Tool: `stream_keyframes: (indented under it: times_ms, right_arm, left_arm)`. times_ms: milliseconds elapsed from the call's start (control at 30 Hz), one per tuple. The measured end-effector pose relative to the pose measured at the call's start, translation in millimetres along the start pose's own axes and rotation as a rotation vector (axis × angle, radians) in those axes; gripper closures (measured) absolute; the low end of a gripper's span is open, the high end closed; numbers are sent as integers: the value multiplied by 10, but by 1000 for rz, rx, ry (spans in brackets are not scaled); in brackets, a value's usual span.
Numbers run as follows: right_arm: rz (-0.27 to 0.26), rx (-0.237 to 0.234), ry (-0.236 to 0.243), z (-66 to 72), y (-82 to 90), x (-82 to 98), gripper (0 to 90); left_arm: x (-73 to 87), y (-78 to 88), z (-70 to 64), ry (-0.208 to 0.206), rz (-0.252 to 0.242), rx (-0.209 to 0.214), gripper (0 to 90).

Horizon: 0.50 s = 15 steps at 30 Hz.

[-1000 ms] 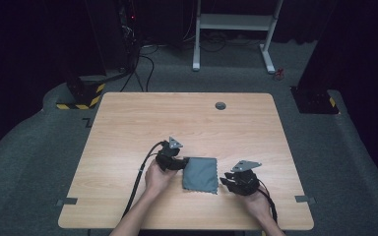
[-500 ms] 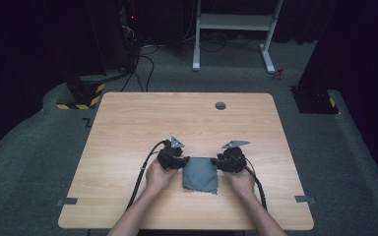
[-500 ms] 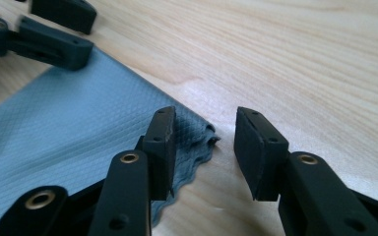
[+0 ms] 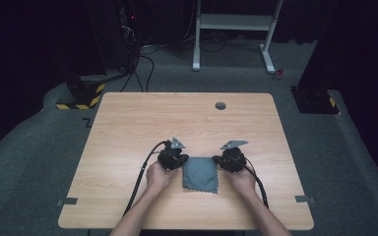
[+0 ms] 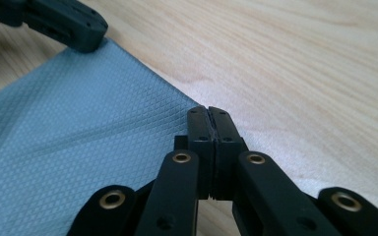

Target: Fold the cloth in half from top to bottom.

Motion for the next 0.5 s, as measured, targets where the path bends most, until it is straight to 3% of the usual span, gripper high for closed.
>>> stream_keyframes:
  times_ms: [67,200,500]
  right_arm:
    - [-10,5,5,-1,14,-25,898]
    - [-17,17,-6,-35,3,-91,899]
    - [-10,70,-60,-217,-153,-260,898]
  left_arm:
    - [-19,23,5,-4,-23,-12,889]
    - [-60,46,102,39,-67,-9,889]
    - [-227,-148,273,68,-71,-62,885]
Point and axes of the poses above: each handheld gripper's, and its own axes: y roughly backward along the jaws, x roughly out of its underside, z roughly to its left, the point moved 4 cm from there along -y, roughly forward along the jaws, and after that the axes turned 3 degrees about -x, right-handed, at the moved point
